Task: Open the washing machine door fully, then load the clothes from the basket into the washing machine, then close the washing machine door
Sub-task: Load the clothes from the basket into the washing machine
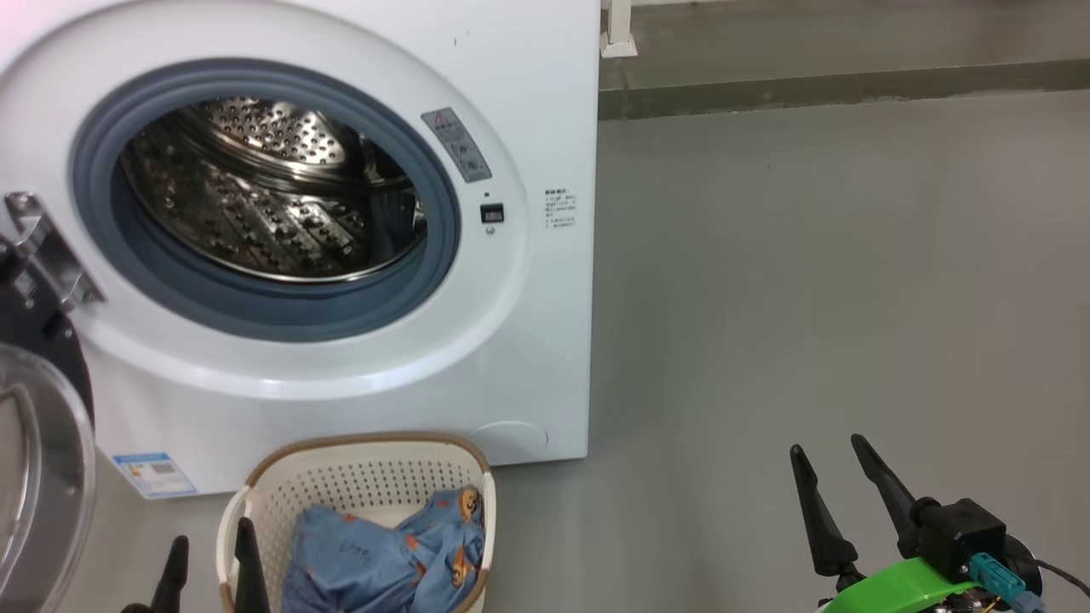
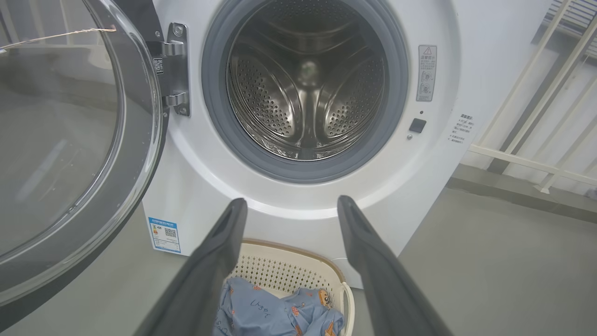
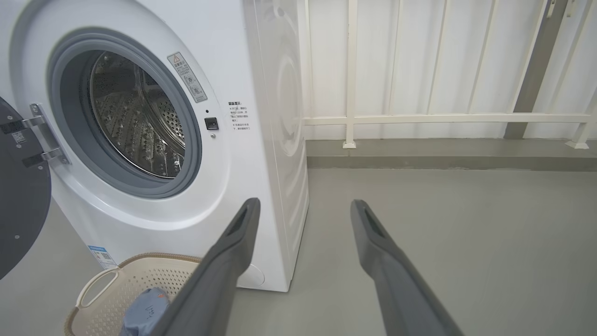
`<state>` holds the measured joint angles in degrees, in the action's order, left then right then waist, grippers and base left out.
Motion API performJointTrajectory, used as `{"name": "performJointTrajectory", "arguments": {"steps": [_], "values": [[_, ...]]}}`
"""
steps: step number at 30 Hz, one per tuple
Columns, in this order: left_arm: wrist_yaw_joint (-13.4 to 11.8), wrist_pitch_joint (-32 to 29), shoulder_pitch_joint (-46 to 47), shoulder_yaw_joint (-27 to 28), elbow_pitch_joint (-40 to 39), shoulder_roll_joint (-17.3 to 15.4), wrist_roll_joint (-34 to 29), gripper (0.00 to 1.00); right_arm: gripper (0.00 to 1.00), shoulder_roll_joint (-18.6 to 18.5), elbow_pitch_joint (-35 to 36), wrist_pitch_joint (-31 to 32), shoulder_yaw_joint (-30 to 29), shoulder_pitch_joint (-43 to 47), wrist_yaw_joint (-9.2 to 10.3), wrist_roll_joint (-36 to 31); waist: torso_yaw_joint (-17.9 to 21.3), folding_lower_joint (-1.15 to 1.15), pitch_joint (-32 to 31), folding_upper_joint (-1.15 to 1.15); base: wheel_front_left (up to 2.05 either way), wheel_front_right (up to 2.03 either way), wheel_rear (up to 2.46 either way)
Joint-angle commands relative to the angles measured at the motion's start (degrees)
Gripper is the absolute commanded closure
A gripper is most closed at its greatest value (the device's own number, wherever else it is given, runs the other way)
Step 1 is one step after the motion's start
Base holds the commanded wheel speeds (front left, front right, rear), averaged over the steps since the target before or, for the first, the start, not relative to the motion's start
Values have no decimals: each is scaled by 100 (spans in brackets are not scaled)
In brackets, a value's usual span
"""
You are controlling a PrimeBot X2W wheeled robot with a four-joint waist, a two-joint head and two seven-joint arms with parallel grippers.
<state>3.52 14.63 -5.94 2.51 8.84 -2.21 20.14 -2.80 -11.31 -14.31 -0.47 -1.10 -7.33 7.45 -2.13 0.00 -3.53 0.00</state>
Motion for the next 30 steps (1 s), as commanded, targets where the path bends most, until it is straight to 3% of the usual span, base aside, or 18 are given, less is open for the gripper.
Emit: {"name": "performJointTrajectory", "arguments": {"steps": [1, 10, 30], "values": [[-30, 37, 201, 191, -176, -66, -43, 0, 0, -8, 121, -69, 162, -118, -16, 34, -1, 0, -2, 0, 159, -159, 0], [-26, 37, 178, 137, -186, -66, -120, 0, 0, -8, 113, -69, 182, -125, -16, 16, 5, 0, -2, 0, 91, -91, 0], [3, 37, 163, 67, -130, -66, -216, 0, 0, -8, 92, -69, 242, -121, -16, 11, -14, 0, -23, 0, 2, -2, 0]]}}
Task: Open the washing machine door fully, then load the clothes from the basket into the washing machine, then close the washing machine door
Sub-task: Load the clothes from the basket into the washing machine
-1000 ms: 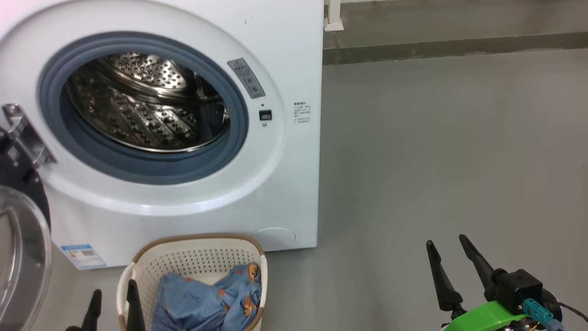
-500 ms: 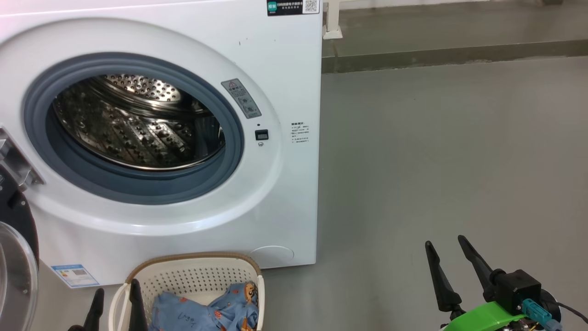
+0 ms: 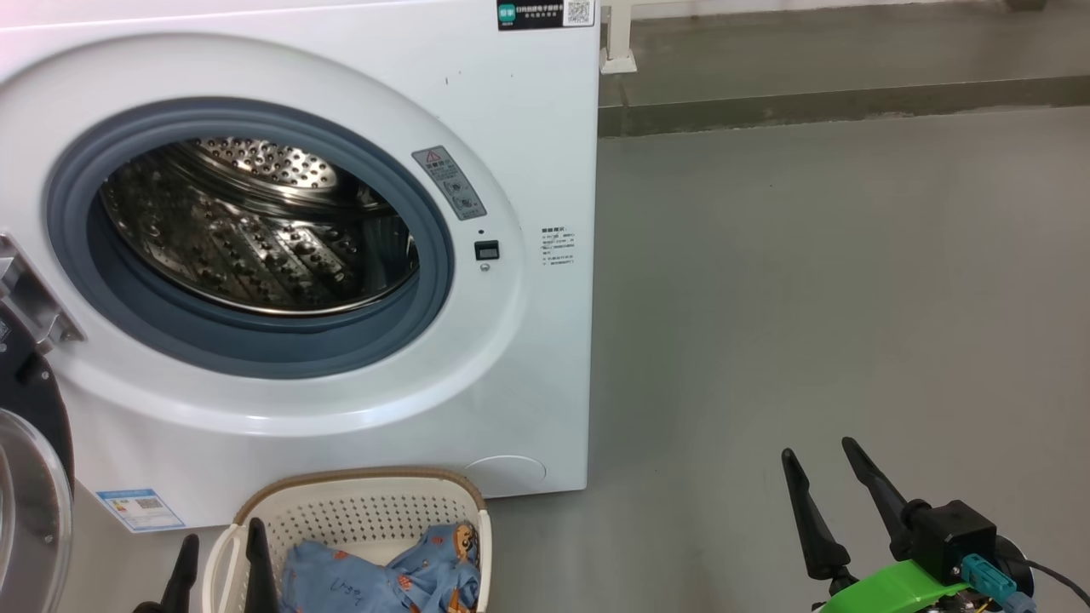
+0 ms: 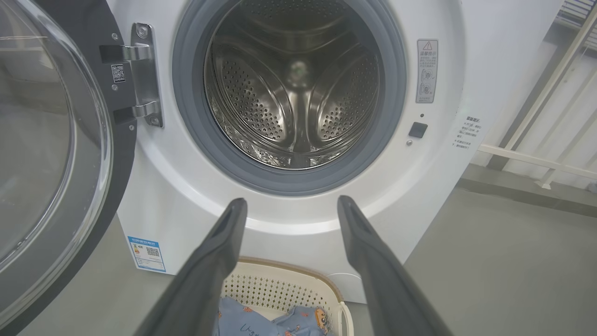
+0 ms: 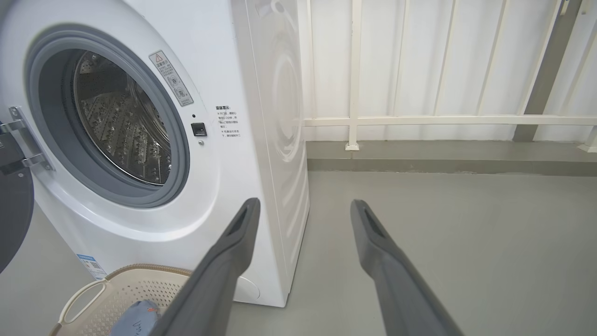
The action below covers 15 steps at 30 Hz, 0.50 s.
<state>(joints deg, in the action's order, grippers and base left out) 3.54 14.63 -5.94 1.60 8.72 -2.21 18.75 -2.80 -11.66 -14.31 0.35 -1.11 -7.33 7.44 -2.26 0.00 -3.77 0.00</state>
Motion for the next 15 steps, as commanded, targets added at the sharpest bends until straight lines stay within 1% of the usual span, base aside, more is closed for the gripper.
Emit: {"name": "performJointTrajectory", "arguments": {"steps": [1, 15], "values": [[3, 37, 165, 156, -113, -66, -78, 0, 0, -8, 126, -69, 163, -121, -16, 12, -2, 0, 2, 0, 0, 0, 0], [9, 37, 172, 124, -66, -66, -82, 0, 0, -8, 125, -69, 172, -126, -16, 1, -10, 0, 8, 0, 0, 0, 0]]}}
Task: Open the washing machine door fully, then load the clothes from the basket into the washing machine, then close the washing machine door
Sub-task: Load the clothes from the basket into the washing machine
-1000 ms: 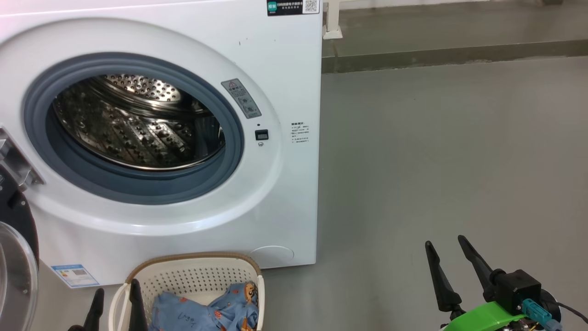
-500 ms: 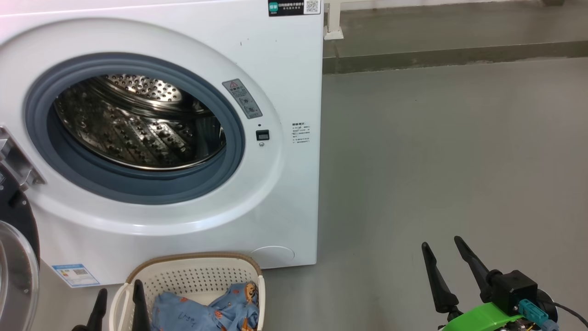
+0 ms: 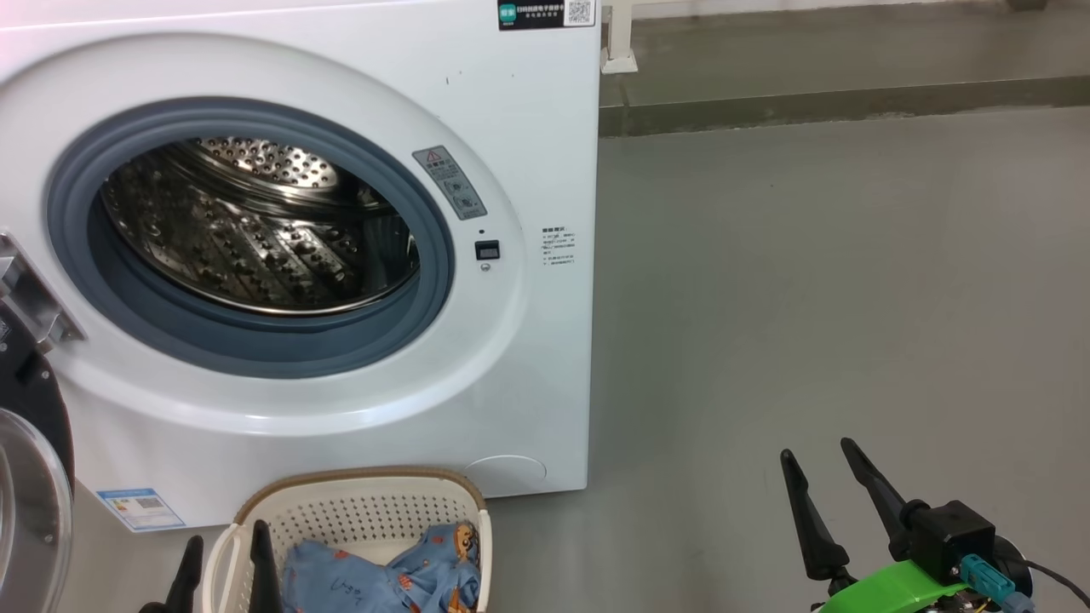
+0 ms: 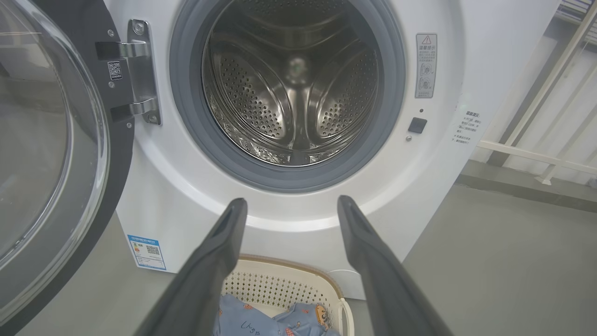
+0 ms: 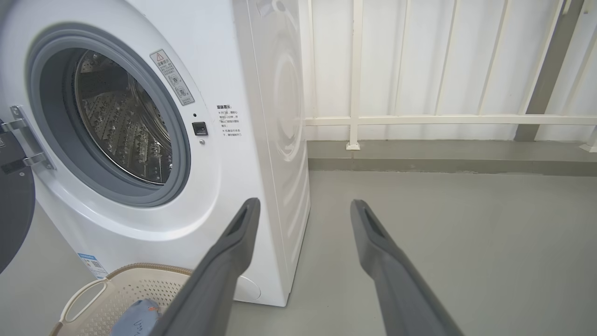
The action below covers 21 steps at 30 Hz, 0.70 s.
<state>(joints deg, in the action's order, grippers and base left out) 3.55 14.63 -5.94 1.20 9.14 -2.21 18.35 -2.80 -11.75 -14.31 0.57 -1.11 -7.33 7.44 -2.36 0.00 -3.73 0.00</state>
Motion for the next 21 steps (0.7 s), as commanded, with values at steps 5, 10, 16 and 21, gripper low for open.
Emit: {"name": "performJointTrajectory", "arguments": {"steps": [5, 10, 16, 21], "values": [[10, 37, 179, 151, -93, -66, -40, 0, 0, -8, 138, -69, 143, -122, -16, -2, -9, 0, 15, 0, 0, 0, 0], [9, 37, 183, 149, -89, -66, -36, 0, 0, -8, 142, -69, 141, -124, -16, -1, -10, 0, 30, 0, 0, 0, 0], [7, 37, 196, 123, -78, -66, -45, 0, 0, -8, 154, -69, 124, -127, -16, -7, -13, 0, 91, 0, 0, 0, 0], [18, 37, 212, 46, 0, -66, -102, 0, 0, -8, 104, -69, 75, -118, -16, -76, 20, 0, 280, 0, 0, 0, 0]]}}
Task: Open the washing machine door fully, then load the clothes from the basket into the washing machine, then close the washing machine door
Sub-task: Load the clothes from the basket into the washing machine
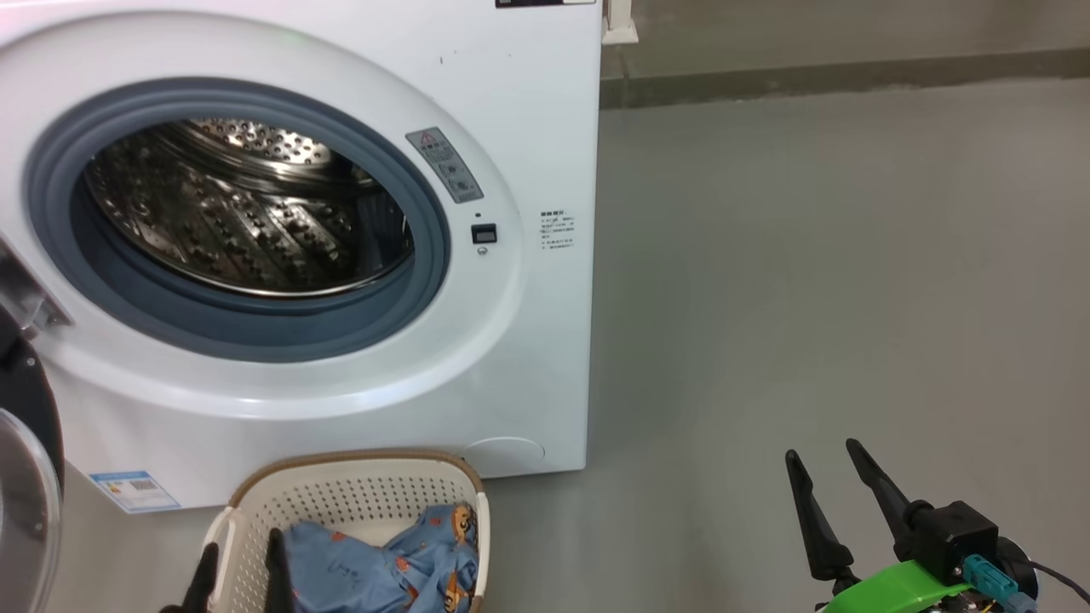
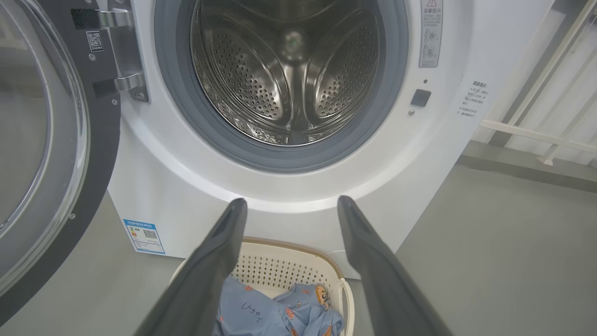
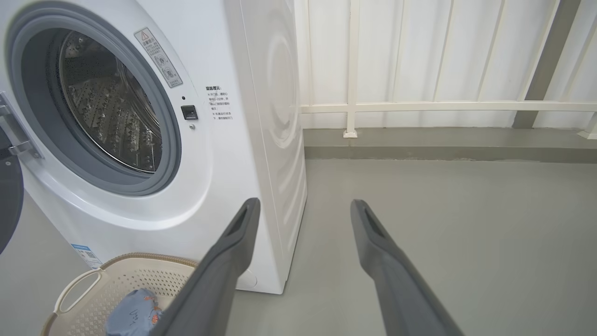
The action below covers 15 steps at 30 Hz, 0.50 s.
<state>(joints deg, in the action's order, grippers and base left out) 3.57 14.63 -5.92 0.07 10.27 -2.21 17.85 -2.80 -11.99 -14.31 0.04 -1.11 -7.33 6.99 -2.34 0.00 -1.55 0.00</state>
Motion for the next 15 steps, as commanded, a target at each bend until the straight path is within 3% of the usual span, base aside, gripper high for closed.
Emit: {"name": "performJointTrajectory", "arguments": {"steps": [1, 7, 15], "values": [[16, 37, 219, 132, -70, -66, -72, 0, 0, -8, 123, -69, 115, -122, -16, -54, 27, 0, 119, 0, 0, 0, 0], [59, 37, 489, -85, 417, -67, -163, 0, 0, -8, 189, -69, 33, -207, -16, -170, 94, 0, 722, 0, 0, 0, 0], [200, 37, 1350, -362, 1721, -101, -568, 0, 0, -8, 383, -69, -52, -510, -16, -320, 271, 0, 1742, 0, 0, 0, 0]]}}
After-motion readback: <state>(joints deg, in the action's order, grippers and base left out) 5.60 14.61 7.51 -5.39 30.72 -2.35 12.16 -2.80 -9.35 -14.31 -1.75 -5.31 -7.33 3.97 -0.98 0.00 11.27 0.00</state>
